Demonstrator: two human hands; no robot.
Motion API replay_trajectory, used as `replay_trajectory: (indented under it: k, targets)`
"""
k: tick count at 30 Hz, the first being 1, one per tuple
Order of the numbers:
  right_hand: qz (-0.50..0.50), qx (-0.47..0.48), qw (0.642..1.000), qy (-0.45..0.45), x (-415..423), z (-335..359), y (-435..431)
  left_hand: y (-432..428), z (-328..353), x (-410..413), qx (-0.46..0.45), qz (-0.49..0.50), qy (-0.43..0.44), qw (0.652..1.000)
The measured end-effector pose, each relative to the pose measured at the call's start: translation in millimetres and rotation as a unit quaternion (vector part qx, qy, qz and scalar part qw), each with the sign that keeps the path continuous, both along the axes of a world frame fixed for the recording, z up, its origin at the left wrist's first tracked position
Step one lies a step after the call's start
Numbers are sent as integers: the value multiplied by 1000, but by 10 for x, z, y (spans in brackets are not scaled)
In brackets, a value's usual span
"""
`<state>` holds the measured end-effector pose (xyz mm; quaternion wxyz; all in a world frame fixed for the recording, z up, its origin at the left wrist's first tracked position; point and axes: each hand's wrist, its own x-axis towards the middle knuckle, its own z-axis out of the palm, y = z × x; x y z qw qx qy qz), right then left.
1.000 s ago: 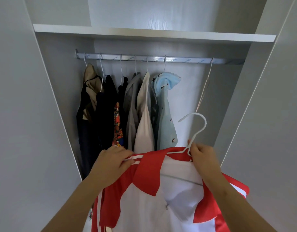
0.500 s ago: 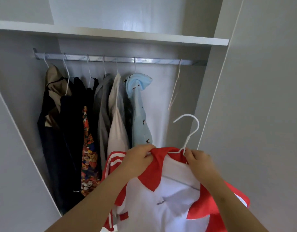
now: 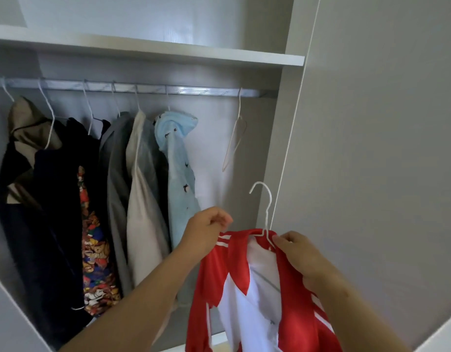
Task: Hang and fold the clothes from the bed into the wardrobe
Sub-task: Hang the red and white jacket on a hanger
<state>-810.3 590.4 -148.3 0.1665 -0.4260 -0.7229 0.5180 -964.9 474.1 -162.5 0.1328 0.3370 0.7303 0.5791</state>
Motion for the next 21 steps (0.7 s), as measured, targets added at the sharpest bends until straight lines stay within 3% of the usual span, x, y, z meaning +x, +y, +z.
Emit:
replay_trajectory:
  k: [5, 11, 16, 21]
  targets:
    - [22, -114, 991, 66, -422, 83, 8, 65, 97, -355, 12, 10, -17, 1000]
    - [53, -155, 983, 83, -1311, 182, 45, 163, 334, -1125, 26, 36, 25, 999]
    - [16, -173, 978, 112, -2153, 382, 206, 306, 523, -1915, -41, 52, 123, 990]
    - [-45, -158, 966, 201, -2994, 771, 391, 463, 770, -2650, -81, 18, 200, 976]
